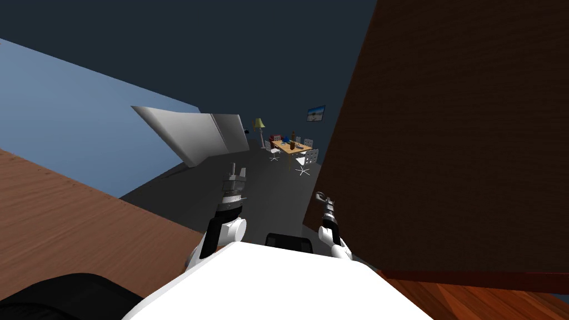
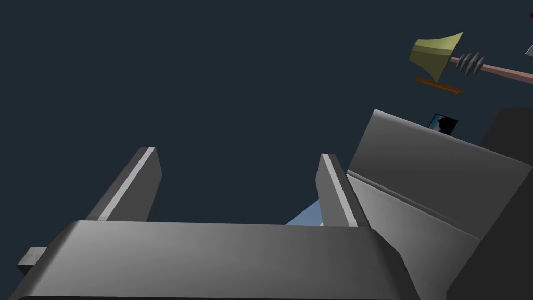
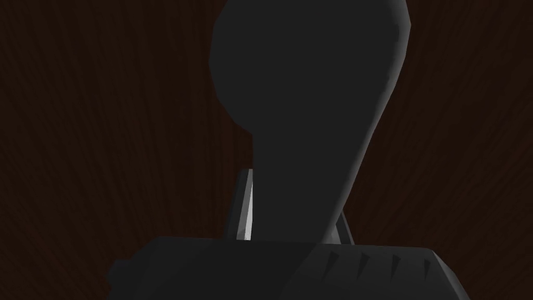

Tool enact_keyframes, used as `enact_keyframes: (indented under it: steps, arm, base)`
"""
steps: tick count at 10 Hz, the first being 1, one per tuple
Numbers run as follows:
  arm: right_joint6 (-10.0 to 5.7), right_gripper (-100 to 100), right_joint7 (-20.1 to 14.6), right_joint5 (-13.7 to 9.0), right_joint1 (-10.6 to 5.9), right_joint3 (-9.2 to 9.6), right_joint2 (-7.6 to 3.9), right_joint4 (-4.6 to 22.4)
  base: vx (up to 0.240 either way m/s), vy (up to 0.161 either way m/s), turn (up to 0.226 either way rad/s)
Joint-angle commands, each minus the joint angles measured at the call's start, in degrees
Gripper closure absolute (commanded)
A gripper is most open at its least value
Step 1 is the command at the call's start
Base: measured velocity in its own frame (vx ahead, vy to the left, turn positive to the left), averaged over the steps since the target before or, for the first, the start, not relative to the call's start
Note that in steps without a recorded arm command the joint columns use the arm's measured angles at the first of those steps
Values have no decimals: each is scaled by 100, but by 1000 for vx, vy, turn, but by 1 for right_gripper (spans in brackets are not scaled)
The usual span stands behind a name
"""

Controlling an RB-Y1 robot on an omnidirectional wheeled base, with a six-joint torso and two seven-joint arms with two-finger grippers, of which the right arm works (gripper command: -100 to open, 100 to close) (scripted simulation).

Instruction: Push the door open

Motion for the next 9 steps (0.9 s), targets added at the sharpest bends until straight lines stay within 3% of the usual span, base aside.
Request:
enact_keyframes:
  steps: [1,4,5,6,8,9]
  arm:
    - [-16,100,71,-74,-28,-125,60,-36]
    - [-30,100,148,-155,-27,-254,312,-53]
    - [-61,100,131,-156,2,-271,217,-11]
    - [-72,100,173,-225,5,-374,49,-28]
    - [-72,100,182,-240,4,-395,22,-30]
    - [-75,100,225,-307,0,-492,-59,-43]
  base:
    - [195,16,-64]
    - [176,34,-65]
    - [48,-4,-32]
    - [102,9,-12]
    - [134,22,-28]
    - [163,13,-32]
